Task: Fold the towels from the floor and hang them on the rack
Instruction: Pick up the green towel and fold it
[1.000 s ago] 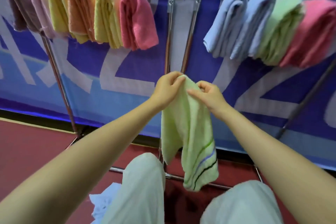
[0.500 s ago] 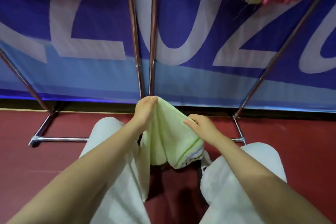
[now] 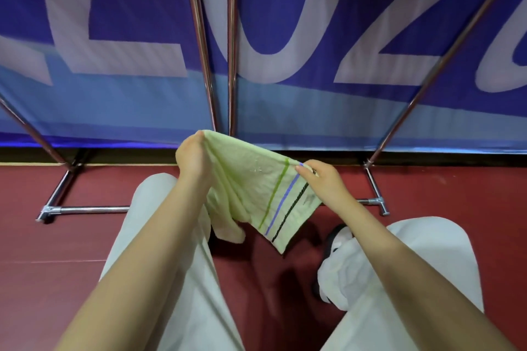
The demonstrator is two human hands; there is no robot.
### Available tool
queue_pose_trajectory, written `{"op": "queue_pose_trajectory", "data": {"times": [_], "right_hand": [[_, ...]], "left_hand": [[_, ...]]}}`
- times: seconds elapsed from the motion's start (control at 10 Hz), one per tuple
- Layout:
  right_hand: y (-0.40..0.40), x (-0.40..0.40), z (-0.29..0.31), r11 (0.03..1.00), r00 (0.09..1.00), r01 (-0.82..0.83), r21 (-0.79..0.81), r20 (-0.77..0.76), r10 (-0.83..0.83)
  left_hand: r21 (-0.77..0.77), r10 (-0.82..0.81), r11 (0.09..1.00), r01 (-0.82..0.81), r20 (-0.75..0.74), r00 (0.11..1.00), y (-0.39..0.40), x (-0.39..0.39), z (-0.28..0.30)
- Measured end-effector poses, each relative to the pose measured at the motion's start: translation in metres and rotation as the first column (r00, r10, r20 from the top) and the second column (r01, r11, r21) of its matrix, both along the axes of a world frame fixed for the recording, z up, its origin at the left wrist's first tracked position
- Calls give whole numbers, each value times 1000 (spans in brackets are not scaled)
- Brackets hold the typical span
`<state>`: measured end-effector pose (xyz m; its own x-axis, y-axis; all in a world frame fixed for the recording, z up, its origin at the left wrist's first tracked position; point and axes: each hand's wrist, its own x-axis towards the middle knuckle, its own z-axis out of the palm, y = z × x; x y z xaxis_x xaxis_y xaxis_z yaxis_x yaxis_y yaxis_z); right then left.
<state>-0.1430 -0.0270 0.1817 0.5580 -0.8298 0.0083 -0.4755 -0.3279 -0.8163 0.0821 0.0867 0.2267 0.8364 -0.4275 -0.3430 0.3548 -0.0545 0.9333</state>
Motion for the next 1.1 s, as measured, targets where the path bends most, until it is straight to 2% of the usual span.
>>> {"op": "queue_pose_trajectory", "data": {"times": [0.1,0.2,0.3,0.4,0.5,0.6,0.7,0.8,1.0,1.1], "right_hand": [[4,2,7,994,993,82,69,80,-88],[9,1,14,965,942,183,189,249,-227],[16,0,22,963,932,173,207,283,-228],[25,7,31,972,956,67,225,264,-127],[29,16,37,975,972,-25,222,233,-28],[30,20,42,958,976,-91,271,215,32],[29,23,46,961,969,-59,271,245,-10],[27,26,48,970,970,-23,241,241,-37],[16,29,43,973,943,178,144,258,-211],[5,27,39,948,909,274,159,278,-310]], "left_hand": [[-5,-77,997,77,-40,996,-6,-9,2],[11,-221,975,220,28,975,-11,-32,9],[120,-399,917,380,292,869,-11,-51,6],[180,-564,822,541,389,728,-12,-72,2],[146,-618,768,624,426,661,-10,-80,1],[106,-561,812,574,412,718,-8,-76,4],[119,-522,844,523,408,749,-7,-70,4],[144,-518,847,512,439,734,-6,-68,1],[239,-620,776,583,457,638,-9,-64,-4],[212,-626,772,599,417,659,-9,-64,-2]]}}
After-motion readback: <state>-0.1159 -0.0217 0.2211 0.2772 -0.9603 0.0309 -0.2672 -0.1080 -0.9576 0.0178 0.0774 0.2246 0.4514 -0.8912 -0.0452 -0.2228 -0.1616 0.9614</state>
